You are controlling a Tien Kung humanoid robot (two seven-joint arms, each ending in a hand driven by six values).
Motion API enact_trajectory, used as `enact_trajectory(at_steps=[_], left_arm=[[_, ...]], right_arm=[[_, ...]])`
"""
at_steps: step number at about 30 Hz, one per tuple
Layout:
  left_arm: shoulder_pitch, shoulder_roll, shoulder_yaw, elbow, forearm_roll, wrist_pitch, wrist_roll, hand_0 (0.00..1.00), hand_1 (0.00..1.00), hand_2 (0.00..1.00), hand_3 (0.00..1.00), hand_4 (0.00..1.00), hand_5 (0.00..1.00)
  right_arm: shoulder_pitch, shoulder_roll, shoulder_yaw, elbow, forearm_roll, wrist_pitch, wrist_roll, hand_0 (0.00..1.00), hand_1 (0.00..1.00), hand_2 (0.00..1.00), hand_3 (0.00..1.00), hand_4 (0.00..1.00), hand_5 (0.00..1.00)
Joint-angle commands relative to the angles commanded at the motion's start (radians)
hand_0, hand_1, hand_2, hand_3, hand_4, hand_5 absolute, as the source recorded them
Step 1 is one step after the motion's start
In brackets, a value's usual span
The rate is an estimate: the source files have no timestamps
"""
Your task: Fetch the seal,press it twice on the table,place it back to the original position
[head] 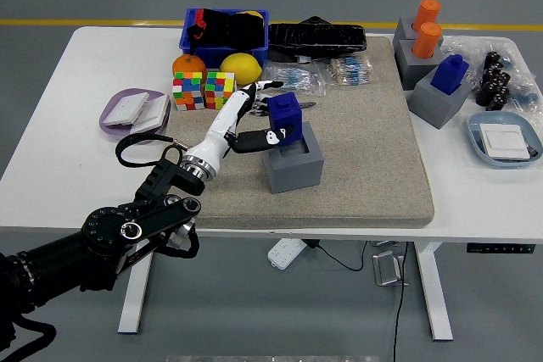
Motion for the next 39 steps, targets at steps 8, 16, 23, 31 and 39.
enact_trajectory(at_steps=[8,16,23,31,39], left_arm=[[0.009,0.057,-0.092,-0.026,0.063,-0.027,0.035,0.806,0.544,0.481,0.799,0.658,0.002],[0.008,0.106,-0.111,0.047,0.055,-0.031,0.036,0.806,0.543,0.479,0.798,0.661,0.002],[0.031,0.108,-0.097,0.124,0.018,-0.026,0.015,0.806,0.543,0.478,0.799,0.661,0.002],[0.049,0.095,-0.065,0.177,-0.032,-0.023,-0.004,0.806,0.543,0.478,0.799,0.660,0.002],[0.072,0.077,-0.041,0.225,-0.072,-0.020,-0.021,0.804,0.541,0.477,0.798,0.658,0.002]], right_arm=[[-0.003,0.001,0.006,0.000,0.000,0.000,0.001,0.788,0.720,0.724,0.663,0.803,0.489],[-0.007,0.004,0.014,0.000,-0.001,0.000,0.000,0.788,0.720,0.724,0.663,0.803,0.488],[-0.008,0.008,0.021,0.000,-0.004,0.000,0.001,0.788,0.720,0.723,0.663,0.803,0.488],[-0.008,0.009,0.024,0.000,-0.004,0.000,0.002,0.788,0.720,0.723,0.663,0.803,0.488],[-0.008,0.010,0.024,0.000,-0.007,0.001,0.002,0.788,0.720,0.723,0.662,0.803,0.488]])
